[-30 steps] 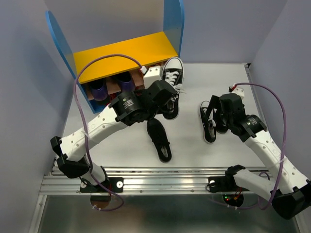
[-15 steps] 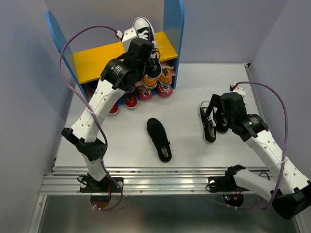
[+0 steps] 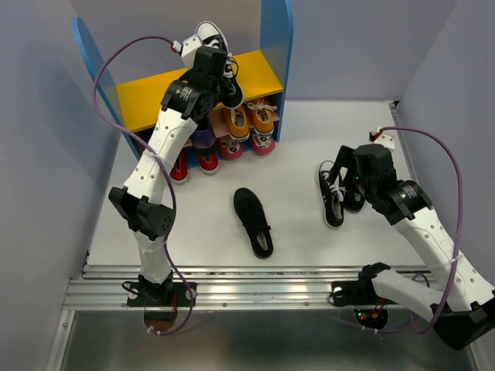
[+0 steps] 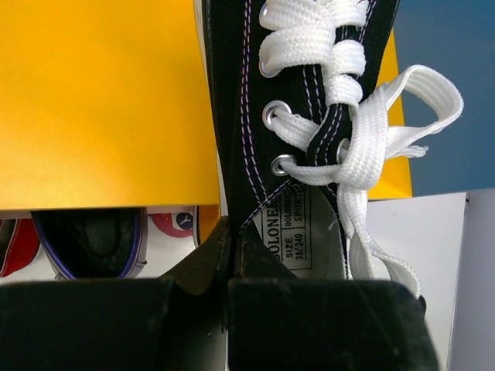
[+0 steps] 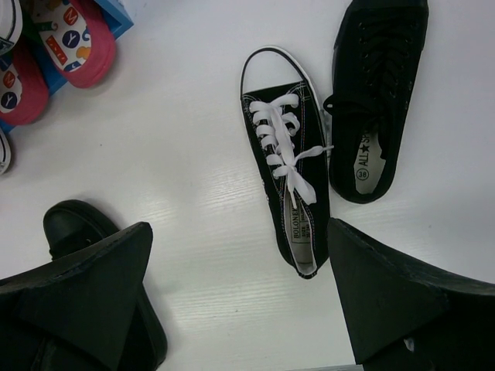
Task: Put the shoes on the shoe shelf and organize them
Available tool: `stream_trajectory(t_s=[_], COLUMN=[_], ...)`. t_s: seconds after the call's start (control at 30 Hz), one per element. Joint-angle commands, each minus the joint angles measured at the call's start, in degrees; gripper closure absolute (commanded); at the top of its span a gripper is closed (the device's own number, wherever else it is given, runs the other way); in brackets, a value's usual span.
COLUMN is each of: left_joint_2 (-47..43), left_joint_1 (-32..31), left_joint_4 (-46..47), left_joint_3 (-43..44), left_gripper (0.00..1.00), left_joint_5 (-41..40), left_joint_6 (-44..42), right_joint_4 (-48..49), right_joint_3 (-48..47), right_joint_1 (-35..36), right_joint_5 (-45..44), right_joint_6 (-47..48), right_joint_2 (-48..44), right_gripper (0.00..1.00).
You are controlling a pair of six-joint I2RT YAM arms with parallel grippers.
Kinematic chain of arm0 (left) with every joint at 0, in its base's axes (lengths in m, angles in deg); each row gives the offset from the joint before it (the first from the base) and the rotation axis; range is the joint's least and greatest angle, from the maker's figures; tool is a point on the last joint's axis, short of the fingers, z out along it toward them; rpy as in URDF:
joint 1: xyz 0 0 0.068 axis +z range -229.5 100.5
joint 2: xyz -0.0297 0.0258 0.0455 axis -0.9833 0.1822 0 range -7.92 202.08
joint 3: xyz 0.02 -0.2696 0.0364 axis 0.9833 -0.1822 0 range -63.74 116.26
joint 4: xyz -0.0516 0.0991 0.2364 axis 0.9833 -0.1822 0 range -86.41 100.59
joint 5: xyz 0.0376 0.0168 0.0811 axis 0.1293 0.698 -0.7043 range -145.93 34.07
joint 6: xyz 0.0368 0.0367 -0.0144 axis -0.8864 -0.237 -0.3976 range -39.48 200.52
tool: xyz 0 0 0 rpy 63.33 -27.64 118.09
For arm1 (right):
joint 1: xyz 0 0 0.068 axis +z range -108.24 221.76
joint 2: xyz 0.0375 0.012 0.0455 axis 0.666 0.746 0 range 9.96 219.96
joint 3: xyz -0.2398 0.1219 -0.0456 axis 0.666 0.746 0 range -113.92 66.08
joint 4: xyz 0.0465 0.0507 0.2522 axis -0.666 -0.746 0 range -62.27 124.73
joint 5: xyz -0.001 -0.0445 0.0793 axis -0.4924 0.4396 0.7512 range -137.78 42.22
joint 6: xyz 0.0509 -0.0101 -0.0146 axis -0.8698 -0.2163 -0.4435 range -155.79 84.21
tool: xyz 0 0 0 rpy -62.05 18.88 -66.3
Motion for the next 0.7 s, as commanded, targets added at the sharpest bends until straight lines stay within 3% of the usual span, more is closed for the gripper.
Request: stream_trajectory(t_s=[0.0,0.67], left_joint_2=[-0.76,6.62], left_joint_1=[0.85,3.66], left_joint_4=[7.65,7.12], left_joint_3=[3.44,6.34], left_gripper=[1.00,0.98], left_joint_5=[1.57,8.59], left_joint_6=[-0.53,-0.27], right_joint_4=[-1.22,-2.97], right_joint_3=[-2.45,-2.01], right_joint_1=[0.05,0.05], right_joint_5=[-0.75,-1.37], right_joint_6=[-0.80,-1.50], right_joint_2=[-1.43,-3.37], right_gripper=[0.00,0.00])
